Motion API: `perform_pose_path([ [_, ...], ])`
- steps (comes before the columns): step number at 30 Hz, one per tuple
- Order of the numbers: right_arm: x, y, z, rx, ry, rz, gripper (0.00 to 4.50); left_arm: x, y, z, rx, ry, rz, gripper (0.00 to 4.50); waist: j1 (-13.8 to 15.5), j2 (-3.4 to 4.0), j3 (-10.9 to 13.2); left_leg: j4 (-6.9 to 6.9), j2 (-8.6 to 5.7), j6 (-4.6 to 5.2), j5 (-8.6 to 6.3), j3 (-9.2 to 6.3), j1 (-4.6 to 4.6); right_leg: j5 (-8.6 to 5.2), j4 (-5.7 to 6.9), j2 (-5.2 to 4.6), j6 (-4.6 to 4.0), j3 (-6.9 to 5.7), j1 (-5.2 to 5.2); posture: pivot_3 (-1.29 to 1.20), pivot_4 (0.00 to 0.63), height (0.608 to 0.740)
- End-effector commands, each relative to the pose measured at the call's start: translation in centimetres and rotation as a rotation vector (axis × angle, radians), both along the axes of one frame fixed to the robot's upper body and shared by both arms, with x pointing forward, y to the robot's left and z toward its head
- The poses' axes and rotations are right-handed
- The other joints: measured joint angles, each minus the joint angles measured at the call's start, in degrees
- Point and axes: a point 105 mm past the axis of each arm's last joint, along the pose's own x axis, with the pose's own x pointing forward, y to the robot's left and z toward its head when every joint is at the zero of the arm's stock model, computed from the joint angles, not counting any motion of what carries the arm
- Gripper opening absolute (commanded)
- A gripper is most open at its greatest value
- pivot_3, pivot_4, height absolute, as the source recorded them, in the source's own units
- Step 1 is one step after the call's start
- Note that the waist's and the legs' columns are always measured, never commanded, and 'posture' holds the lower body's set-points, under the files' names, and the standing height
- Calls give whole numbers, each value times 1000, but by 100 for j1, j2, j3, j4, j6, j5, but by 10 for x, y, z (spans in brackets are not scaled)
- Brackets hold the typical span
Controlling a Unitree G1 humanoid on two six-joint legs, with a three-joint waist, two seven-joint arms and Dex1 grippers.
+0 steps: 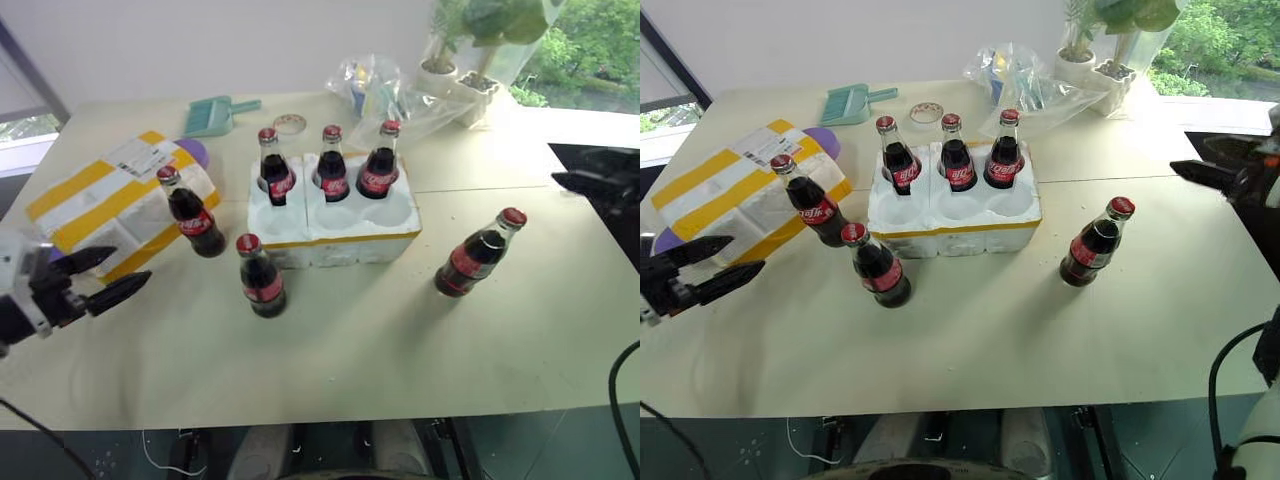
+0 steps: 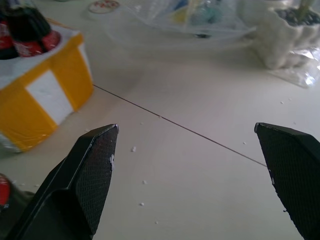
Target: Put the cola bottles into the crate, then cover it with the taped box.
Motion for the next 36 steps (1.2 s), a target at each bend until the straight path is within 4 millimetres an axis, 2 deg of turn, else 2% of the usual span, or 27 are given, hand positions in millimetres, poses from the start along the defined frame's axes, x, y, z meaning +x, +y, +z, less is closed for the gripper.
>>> perform_pose_path([
  [1,-12,24,51,1,-83,159,4500,15,-5,3,18,-4,-42,4331,-19,3,0,-1,1,0,0,0,0,0,1,2,0,0,-2,0,150,740],
  [5,-25,63,81,10,-104,347,4500,41,-11,1,32,-17,-65,4331,-11,6,2,-4,0,-1,0,3,-2,0,12,0,1,-1,-12,0,150,740],
  [10,-49,107,95,-2,-111,542,4500,65,-21,-3,64,-40,-92,4331,19,6,2,-2,-4,-2,0,3,-12,1,17,-5,2,0,-24,0,150,740],
  [15,-69,136,95,1,-118,651,4500,87,-34,-4,56,-78,-93,4331,63,-4,1,8,-6,-3,1,1,-17,2,31,-8,2,0,-29,0,150,740],
  [23,-80,149,86,7,-103,691,4500,107,-44,-8,12,-90,-77,4331,43,-9,1,15,-8,-2,2,3,-18,1,51,-10,2,0,-34,0,150,740],
  [30,-80,155,82,8,-104,693,4500,115,-52,-12,-22,-79,-103,4331,34,-10,1,21,-8,-1,3,4,-18,1,60,-10,2,0,-37,0,150,740],
  [33,-78,156,81,12,-108,686,4500,114,-54,-11,-35,-68,-127,3498,33,-10,1,22,-8,-1,3,5,-18,1,60,-11,2,1,-37,0,150,740],
  [35,-77,156,81,17,-109,681,4500,112,-54,-8,-43,-66,-139,2726,33,-11,1,22,-8,-1,3,4,-18,1,60,-11,2,0,-37,0,150,740],
  [36,-77,156,80,18,-109,680,4500,112,-54,-8,-44,-65,-141,2767,33,-11,1,22,-8,-1,3,4,-18,1,60,-11,2,0,-37,0,150,740],
])
